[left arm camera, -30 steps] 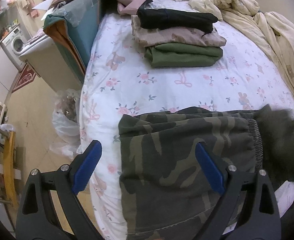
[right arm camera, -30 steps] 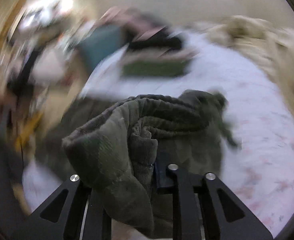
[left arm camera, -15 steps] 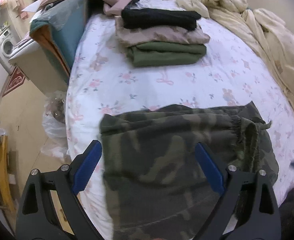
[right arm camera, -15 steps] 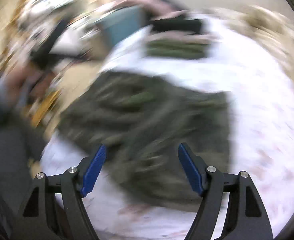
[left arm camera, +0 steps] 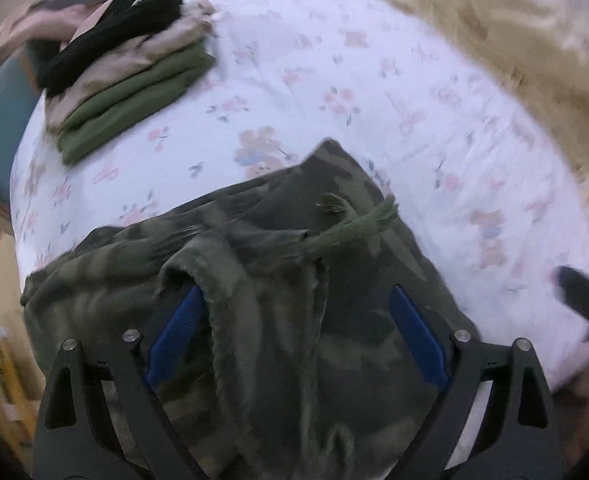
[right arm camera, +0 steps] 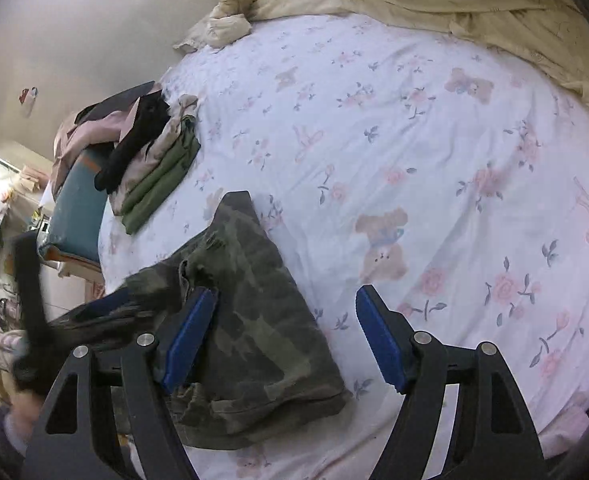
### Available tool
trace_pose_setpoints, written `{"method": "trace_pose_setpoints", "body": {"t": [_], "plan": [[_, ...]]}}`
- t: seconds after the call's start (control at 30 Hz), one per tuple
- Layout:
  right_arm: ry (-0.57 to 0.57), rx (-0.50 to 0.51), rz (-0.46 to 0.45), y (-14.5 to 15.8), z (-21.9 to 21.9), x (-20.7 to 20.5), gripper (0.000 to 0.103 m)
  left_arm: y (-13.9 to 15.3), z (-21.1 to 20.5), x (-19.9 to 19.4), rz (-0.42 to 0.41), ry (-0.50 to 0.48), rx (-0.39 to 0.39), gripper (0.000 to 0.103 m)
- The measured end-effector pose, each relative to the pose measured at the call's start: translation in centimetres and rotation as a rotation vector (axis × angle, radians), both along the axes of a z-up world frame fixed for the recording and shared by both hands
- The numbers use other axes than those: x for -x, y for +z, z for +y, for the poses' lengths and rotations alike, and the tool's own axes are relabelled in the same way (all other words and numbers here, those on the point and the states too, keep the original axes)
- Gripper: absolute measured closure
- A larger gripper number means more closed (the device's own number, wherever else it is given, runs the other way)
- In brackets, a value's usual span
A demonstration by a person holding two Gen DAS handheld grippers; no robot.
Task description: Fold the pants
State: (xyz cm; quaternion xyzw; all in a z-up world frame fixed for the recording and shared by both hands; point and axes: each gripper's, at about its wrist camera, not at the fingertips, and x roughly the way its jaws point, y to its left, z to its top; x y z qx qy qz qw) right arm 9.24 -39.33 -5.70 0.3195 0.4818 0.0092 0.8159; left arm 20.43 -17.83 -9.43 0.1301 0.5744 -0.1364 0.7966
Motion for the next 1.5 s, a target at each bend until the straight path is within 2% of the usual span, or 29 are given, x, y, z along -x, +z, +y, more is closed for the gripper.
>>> {"method": "trace_pose_setpoints", "body": {"t": [0.07, 0.1, 0.13, 0.17, 0.2, 0.23, 0.33, 0.43, 0.5, 0.57, 0.7, 0.8, 0.83, 0.93, 0.97, 1.07, 1.13, 1.2, 1.27, 1.33, 1.43, 1.5], "plan": [[-0.005, -0.008, -0.015, 0.4, -0.4, 0.1, 0.027, -2.6, -1.7, -0.5, 0.009, -0.012, -0.088, 0.021], [-0.008, -0.013, -0.021, 0.5, -0.8, 0.4, 0.027, -3.6, -2.0, -0.7, 0.018, -0.013, -0.126, 0.029], [-0.011, -0.022, -0.026, 0.7, -1.0, 0.4, 0.027, -4.5, -2.2, -1.0, 0.025, -0.009, -0.154, 0.044], [-0.017, -0.038, -0.03, 0.9, -1.2, 0.4, 0.027, -5.4, -2.3, -1.2, 0.039, -0.014, -0.179, 0.052], [-0.023, -0.056, -0.032, 1.0, -1.5, 0.5, 0.027, -5.7, -2.1, -1.2, 0.043, -0.02, -0.199, 0.068], [-0.027, -0.065, -0.031, 0.9, -1.6, 0.3, 0.027, -5.6, -2.0, -1.2, 0.038, -0.031, -0.202, 0.08], [-0.028, -0.105, -0.027, 0.9, -1.8, 0.1, 0.027, -3.1, -1.2, -0.5, 0.008, -0.071, -0.18, 0.092], [-0.027, -0.134, -0.04, 1.4, -1.6, 0.0, 0.027, 0.5, 1.2, 0.0, 0.002, -0.06, -0.097, 0.096], [-0.022, -0.146, -0.056, 1.9, -1.4, 0.0, 0.026, 2.6, 3.8, -0.2, 0.016, -0.005, -0.022, 0.096], [-0.012, -0.141, -0.064, 2.2, -0.8, 0.0, 0.026, 3.4, 6.1, -0.5, 0.034, 0.048, 0.03, 0.096], [0.051, -0.105, -0.025, 1.5, 1.0, -0.5, 0.026, 1.6, 9.9, -1.0, 0.048, 0.124, 0.008, 0.097], [0.147, -0.088, 0.018, 0.1, 3.6, -0.8, 0.027, 0.1, 11.1, -1.6, 0.059, 0.154, 0.05, 0.096], [0.215, -0.076, 0.035, -0.7, 5.4, -0.8, 0.031, 0.0, 11.2, -1.7, 0.06, 0.157, 0.058, 0.096], [0.4, -0.047, 0.037, -2.1, 10.1, -0.6, 0.064, 0.0, 11.4, -2.2, 0.054, 0.148, 0.079, 0.096], [0.462, -0.039, 0.039, -2.8, 12.0, -0.5, 0.072, 0.0, 11.6, -2.4, 0.06, 0.144, 0.093, 0.097], [0.56, -0.015, 0.071, -5.3, 15.8, -0.4, 0.077, 0.2, 11.8, -2.7, 0.065, 0.124, 0.112, 0.097], [0.612, -0.044, 0.086, -7.0, 18.0, -0.1, 0.078, 1.1, 11.9, -3.0, 0.055, 0.119, 0.137, 0.099], [0.644, -0.042, 0.066, -6.6, 19.0, 0.5, 0.078, 2.5, 11.7, -3.2, 0.037, 0.106, 0.173, 0.099], [0.648, -0.055, 0.022, -5.3, 19.0, 1.0, 0.079, 4.0, 10.8, -3.5, -0.02, 0.061, 0.161, 0.099], [0.632, -0.058, -0.007, -4.6, 18.7, 0.9, 0.079, 3.8, 10.5, -4.3, -0.034, 0.055, 0.13, 0.099], [0.652, -0.042, 0.045, -6.3, 19.0, 0.5, 0.078, 0.4, 11.0, -6.1, 0.021, 0.089, 0.051, 0.095], [0.692, -0.043, 0.119, -8.4, 19.7, 0.7, 0.078, -1.8, 11.6, -6.5, 0.049, 0.111, 0.035, 0.094]]}}
